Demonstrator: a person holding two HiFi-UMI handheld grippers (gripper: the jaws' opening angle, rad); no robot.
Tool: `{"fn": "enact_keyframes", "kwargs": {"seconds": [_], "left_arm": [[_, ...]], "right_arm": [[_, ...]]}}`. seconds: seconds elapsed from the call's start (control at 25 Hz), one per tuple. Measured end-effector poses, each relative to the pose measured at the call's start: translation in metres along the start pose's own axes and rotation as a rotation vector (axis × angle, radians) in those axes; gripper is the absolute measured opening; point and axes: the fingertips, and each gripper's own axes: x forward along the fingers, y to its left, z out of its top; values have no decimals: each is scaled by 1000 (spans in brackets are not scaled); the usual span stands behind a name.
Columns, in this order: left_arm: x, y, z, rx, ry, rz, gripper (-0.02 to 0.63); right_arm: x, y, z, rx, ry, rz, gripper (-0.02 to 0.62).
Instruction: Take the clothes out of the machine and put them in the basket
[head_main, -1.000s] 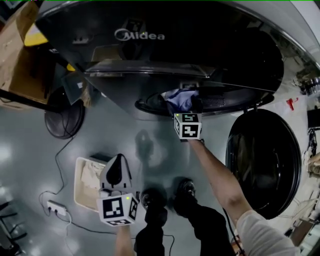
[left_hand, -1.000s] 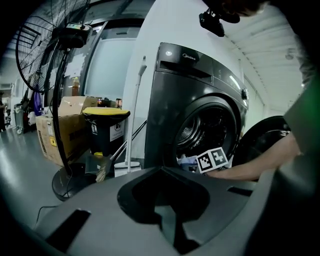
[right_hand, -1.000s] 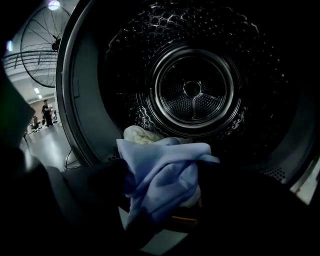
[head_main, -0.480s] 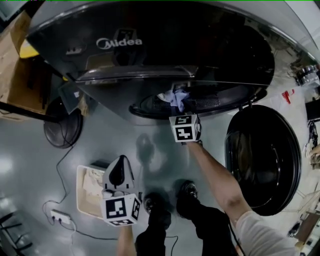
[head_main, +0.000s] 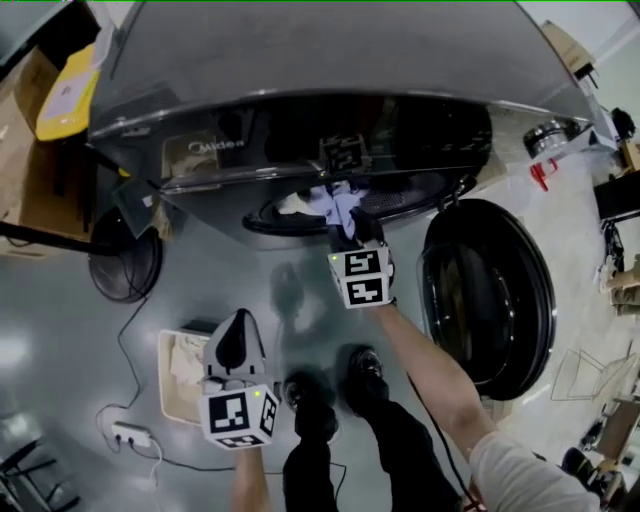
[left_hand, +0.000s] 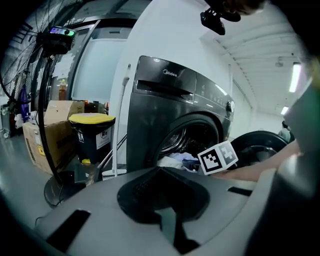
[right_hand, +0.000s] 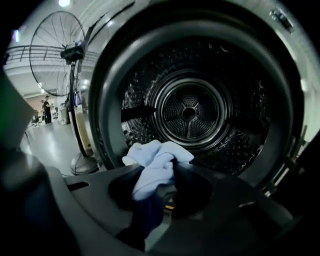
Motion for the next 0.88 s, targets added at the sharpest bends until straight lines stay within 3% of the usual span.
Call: {"fn": "enact_keyframes", "kwargs": {"seconds": [0.36,0.88], "left_arm": [[-27,-33,84,8,-3,-36,17],[-79,-89,202,28,-29,-29,17]], "right_arm": [[-97,7,61,56,-11,44,114],[-242,-21,159,58,-56,68,112]]}}
